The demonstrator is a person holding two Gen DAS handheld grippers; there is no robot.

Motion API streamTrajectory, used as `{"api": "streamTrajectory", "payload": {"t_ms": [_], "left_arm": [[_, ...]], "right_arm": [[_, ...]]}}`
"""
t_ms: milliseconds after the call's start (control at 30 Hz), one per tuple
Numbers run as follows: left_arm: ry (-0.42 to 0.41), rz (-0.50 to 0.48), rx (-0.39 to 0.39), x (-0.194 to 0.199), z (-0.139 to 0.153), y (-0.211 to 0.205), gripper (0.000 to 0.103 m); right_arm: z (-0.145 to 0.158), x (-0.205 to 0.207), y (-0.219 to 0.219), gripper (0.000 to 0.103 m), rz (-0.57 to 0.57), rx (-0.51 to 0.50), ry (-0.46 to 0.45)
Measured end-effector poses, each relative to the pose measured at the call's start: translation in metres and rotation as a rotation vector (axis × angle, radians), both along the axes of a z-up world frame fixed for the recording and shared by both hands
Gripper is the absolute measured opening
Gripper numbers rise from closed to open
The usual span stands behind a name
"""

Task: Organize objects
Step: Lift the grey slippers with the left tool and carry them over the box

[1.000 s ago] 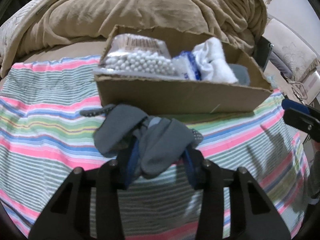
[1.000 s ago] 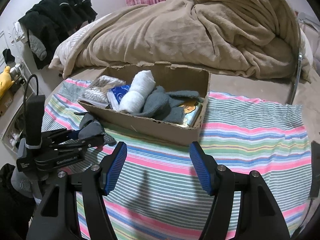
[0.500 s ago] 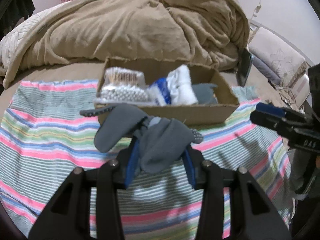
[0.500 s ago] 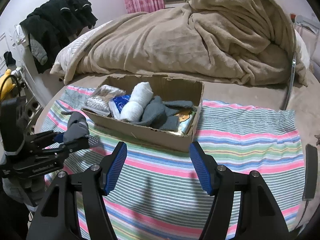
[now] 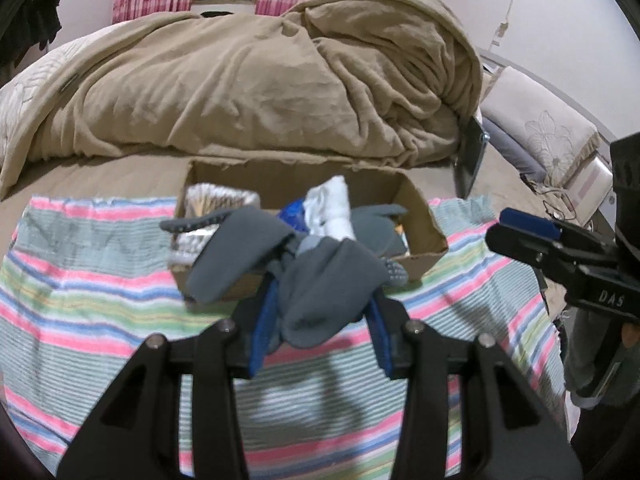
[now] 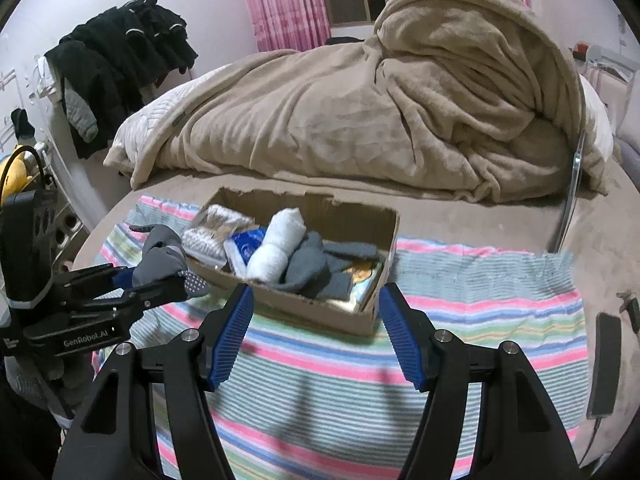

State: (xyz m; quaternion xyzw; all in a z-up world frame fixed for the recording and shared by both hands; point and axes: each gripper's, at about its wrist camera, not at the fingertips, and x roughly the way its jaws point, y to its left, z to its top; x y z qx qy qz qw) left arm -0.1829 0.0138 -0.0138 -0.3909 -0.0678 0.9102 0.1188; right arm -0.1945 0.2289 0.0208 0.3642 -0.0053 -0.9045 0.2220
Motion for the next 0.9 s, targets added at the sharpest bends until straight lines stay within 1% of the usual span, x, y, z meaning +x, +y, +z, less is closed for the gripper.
{"api": "streamTrajectory", "payload": {"t_ms": [300,533,667,900], "left_arm": [[0.007,0.002,0.005,-0.03,0.007,0.013,0.044],[-0.004,0.019,0.011,-0.058,0.009,0.011,0.045],[-0.018,0.016,0.014,-0.071,0.006,0.009,0.046],[-0.053,0.022,0.048,-0.097,-0.005,0.004,0.046]], "right_arm": [[0.004,-0.011,0.002,0.068,-0.002,0.001,0.011],[0.005,-0.025,0.008,0.068,-0.009,-0.005,0.016],[0.003,-0.035,0.011,0.068,-0.014,-0.006,0.013],[-0.002,-0.05,0.01,0.068,-0.014,0.001,0.004]]}}
